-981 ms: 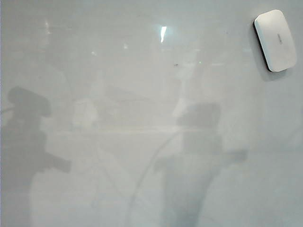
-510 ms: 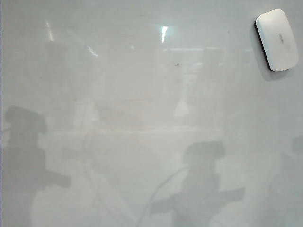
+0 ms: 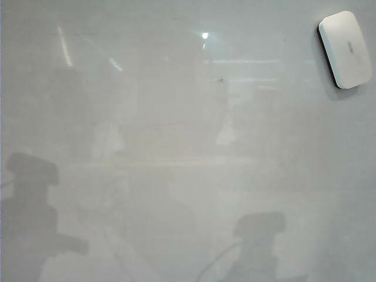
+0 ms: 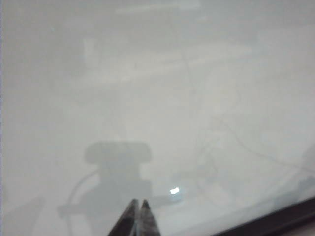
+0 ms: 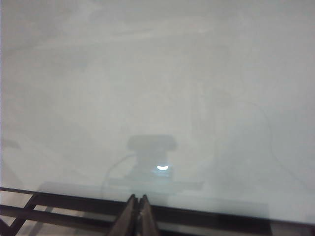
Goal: Grab the whiteboard eraser that is attached to the surface of the whiteboard and use it to clean the writing on the whiteboard.
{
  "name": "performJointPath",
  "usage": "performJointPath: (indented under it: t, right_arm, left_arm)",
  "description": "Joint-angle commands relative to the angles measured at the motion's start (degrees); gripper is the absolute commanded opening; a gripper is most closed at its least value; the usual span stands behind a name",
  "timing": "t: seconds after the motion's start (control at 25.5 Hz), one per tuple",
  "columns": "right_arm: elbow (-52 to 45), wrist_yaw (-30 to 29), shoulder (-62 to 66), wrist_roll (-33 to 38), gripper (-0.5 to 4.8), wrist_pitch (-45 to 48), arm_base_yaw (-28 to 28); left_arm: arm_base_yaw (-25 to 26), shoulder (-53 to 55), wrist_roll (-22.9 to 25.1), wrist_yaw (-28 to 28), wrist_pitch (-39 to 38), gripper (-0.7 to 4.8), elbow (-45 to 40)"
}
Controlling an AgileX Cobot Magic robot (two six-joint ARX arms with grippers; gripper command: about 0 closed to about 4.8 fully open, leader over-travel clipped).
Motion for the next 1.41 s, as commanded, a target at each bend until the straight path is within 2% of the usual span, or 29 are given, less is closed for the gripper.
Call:
performJointPath:
  t: [0.04,0.12,0.31,0.51,0.63,1.41]
  right_arm:
    - [0.24,5.86,-0.02,-9.35,0.00,-0.09,-0.02]
    - [0.24,9.86,-0.02,-9.94,0.00,-2.23,-0.04]
    - [0.28,9.99,0.02,-8.92,0.00,-4.04,-0.02]
    - [0.28,9.99,0.02,-7.21,0.00,-4.11,-0.02]
    - [0.28,9.99,0.00,-4.59,0.00,-4.09,-0.02]
    - [0.35,9.99,-0.04,-4.20,0.00,-4.11,-0.04]
  left_arm:
    - [-0.04,0.02,-0.24,0.04,1.05,-0.05,-1.66]
    - [-0.04,0.02,-0.17,-0.17,0.94,-0.05,-2.03]
    - [-0.04,0.02,-0.77,-2.12,1.16,-0.05,-3.69]
    - [-0.04,0.02,-4.57,-5.60,1.14,-0.05,-6.84]
    - [-0.04,-0.04,-5.09,-6.36,-1.97,-0.05,-7.34]
    - [-0.04,-0.09,-5.11,-6.14,-1.92,-0.04,-7.34]
